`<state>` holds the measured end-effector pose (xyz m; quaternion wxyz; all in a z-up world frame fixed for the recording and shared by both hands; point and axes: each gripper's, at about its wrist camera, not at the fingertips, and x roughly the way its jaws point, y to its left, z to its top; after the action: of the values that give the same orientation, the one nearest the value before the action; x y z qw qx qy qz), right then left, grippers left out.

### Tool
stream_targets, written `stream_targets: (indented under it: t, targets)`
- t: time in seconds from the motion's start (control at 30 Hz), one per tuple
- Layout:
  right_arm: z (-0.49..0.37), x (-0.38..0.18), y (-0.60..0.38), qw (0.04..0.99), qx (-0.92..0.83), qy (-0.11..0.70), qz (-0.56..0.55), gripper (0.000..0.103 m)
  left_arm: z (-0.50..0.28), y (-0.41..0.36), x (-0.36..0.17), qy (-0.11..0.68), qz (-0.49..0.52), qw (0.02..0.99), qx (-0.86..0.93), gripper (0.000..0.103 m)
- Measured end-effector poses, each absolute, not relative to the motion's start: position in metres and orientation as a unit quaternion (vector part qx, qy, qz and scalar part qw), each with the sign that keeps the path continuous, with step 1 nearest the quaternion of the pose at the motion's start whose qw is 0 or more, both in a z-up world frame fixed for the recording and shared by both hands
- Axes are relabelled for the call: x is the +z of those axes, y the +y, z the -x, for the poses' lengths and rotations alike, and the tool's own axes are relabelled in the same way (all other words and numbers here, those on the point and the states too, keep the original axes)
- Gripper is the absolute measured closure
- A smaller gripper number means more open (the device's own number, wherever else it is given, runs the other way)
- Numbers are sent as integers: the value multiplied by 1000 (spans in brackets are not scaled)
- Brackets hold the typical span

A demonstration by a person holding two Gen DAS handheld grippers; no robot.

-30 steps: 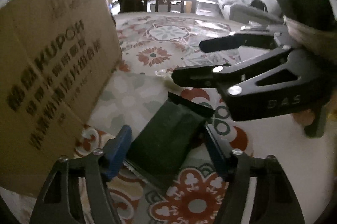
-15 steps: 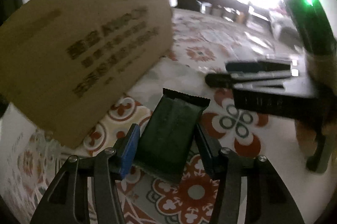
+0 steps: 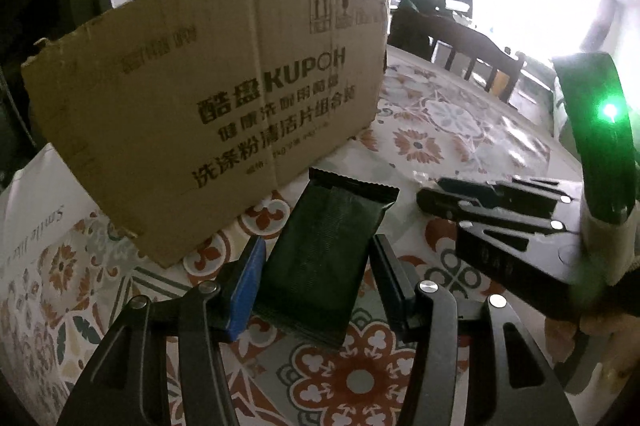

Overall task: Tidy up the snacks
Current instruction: 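Carry the dark green bar and white snack over the cardboard box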

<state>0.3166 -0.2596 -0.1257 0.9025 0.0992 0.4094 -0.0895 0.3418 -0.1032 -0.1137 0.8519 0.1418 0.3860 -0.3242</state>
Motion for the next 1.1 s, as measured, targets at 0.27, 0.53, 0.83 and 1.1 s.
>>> stream_targets:
  t: [0.27,0.53,0.83,1.1]
  targets:
    - [-301,-108,-253,913,-70,389,-105,84,-329,-97,-92,376,-116,868,-304,51]
    - [-277,-68,-250,932,-42,346,-104,84,-308,-86,-54,352,-94,888,-281,51]
    - [-263,-22,-247,950,-10,299,-96,84,-289,-75,-9,309,-83,915,-247,51]
    - [-267,20,-244,963,20,258,-77,84,-290,-67,25,278,-72,932,-220,51]
